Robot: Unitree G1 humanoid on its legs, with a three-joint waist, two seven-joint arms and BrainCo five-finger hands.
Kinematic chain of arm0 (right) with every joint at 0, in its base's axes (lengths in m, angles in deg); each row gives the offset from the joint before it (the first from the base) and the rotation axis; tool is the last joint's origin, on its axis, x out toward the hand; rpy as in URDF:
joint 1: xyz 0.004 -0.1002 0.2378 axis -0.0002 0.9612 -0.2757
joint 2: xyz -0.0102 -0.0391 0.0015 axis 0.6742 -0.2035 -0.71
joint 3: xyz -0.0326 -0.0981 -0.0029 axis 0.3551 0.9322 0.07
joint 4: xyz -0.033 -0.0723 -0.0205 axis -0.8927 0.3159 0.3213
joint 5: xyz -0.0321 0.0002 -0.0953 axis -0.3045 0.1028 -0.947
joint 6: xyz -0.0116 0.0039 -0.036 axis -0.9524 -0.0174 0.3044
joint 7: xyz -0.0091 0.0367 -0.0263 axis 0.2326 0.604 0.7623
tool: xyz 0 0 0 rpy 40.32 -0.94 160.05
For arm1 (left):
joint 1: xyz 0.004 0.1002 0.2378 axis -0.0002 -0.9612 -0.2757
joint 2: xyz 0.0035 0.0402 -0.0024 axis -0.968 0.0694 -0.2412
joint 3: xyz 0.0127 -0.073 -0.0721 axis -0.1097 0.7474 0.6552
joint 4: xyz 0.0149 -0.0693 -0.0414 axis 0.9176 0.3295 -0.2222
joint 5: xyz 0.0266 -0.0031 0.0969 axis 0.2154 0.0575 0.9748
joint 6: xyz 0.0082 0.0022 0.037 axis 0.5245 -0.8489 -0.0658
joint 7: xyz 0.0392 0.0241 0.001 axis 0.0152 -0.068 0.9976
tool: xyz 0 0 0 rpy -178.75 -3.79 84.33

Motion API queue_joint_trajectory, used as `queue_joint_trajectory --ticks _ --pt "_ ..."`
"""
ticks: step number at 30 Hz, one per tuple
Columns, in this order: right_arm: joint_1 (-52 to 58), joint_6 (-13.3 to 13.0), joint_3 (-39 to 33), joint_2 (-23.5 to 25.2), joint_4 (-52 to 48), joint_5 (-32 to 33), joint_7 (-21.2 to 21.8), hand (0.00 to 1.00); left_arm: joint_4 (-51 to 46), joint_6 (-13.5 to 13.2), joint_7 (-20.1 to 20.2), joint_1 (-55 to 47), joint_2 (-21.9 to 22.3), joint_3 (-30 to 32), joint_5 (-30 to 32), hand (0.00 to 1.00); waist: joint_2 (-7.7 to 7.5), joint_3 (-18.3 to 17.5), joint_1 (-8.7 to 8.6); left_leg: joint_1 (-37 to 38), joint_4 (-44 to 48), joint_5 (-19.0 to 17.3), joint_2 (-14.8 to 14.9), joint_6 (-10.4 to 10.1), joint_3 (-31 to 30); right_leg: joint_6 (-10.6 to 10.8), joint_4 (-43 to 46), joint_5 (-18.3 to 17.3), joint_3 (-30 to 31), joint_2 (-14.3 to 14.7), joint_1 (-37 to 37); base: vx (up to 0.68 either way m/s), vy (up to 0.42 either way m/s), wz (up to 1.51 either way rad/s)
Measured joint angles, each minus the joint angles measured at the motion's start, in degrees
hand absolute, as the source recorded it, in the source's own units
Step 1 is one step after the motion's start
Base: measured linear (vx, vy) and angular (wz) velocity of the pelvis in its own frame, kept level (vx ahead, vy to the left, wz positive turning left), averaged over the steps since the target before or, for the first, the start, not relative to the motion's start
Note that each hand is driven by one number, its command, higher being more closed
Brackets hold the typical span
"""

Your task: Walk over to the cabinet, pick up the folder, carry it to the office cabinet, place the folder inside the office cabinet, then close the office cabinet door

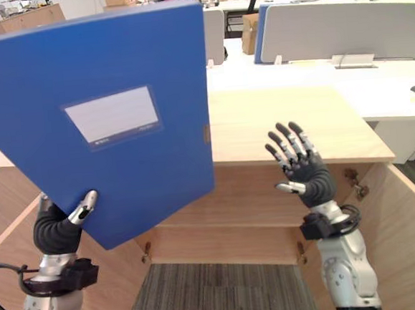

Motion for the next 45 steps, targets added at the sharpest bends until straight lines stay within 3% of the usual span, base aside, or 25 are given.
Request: queue_joint_trajectory --ticks 6,9,15,23,29,38,43,44,45 --pt "-4.19 -2.14 -1.67 1.73 -0.15 0.48 -1.93 0.00 0.05 0.00 0.31 0.02 1.97 0.10 -0.56 1.00 -0.08 -0.01 0.17 -0.01 -0.01 0.01 -0.01 0.00 -0.03 0.00 0.03 0.00 0.00 0.02 -0.01 0.00 0.000 0.00" --pt "-7.41 -2.07 1.95 1.17 -0.13 0.14 -2.38 0.00 0.17 0.00 0.31 0.15 1.93 -0.56 -0.50 1.00 -0.13 0.01 0.19 -0.07 -0.01 0.01 0.04 0.00 -0.03 0.01 0.02 0.01 -0.01 0.07 0.09 0.00 0.000 0.00" --pt "-20.07 -0.36 17.37 -5.04 3.01 0.08 -2.28 0.00 2.37 0.02 0.34 1.77 0.67 -5.51 -0.41 1.00 -0.67 -0.04 1.08 -0.08 -0.06 0.08 -0.01 -0.01 -0.20 0.02 0.02 0.02 -0.09 0.02 0.39 0.00 0.000 0.01" --pt "-39.62 -0.32 27.40 -17.57 7.77 3.22 -5.49 0.00 2.41 -0.41 -1.53 1.77 -1.83 -8.29 -3.03 1.00 -1.15 -0.14 1.94 -0.03 -1.04 0.77 -0.23 0.21 -0.53 0.09 0.03 0.05 -0.29 -0.13 0.20 0.00 0.001 0.02" --pt "-47.71 -0.60 34.49 -26.18 7.70 4.46 -6.14 0.00 4.25 -1.19 -1.54 1.77 -4.91 -11.82 -4.04 1.00 -1.24 -0.25 2.33 0.05 -1.04 0.89 -0.17 0.08 -0.59 0.08 0.12 0.05 -0.31 -0.06 0.28 0.00 0.000 0.00" --pt "-48.99 -0.04 39.23 -30.47 7.50 4.34 -6.14 0.00 6.93 -1.24 -1.53 1.76 -7.67 -14.06 -3.97 1.00 -1.33 -0.98 2.47 -0.06 -1.07 1.21 -0.05 -0.17 -0.56 0.06 0.50 0.06 -0.28 0.06 -0.07 -0.01 -0.001 0.00" --pt "-49.16 0.00 39.31 -30.29 7.87 4.08 -6.44 0.00 6.93 -1.23 -1.54 1.77 -7.66 -14.55 -4.02 1.00 -1.25 -1.13 2.49 -0.08 -1.07 1.26 0.01 -0.21 -0.56 0.05 0.51 0.07 -0.27 0.14 -0.13 0.00 0.000 0.00" --pt "-49.16 0.01 39.35 -29.82 8.15 3.51 -6.91 1.00 6.93 -1.22 -1.63 1.77 -7.66 -14.58 -4.02 1.00 -1.18 -1.17 2.49 -0.12 -1.07 1.27 0.03 -0.21 -0.55 0.04 0.51 0.07 -0.26 0.16 -0.18 0.00 0.000 0.00" --pt "-49.16 0.00 39.33 -28.91 8.92 2.16 -7.50 1.00 6.93 -1.07 -1.87 1.77 -7.66 -14.67 -4.04 1.00 -1.10 -1.23 2.47 -0.12 -1.07 1.27 0.05 -0.21 -0.53 0.04 0.51 0.07 -0.25 0.17 -0.19 0.00 0.000 0.00"
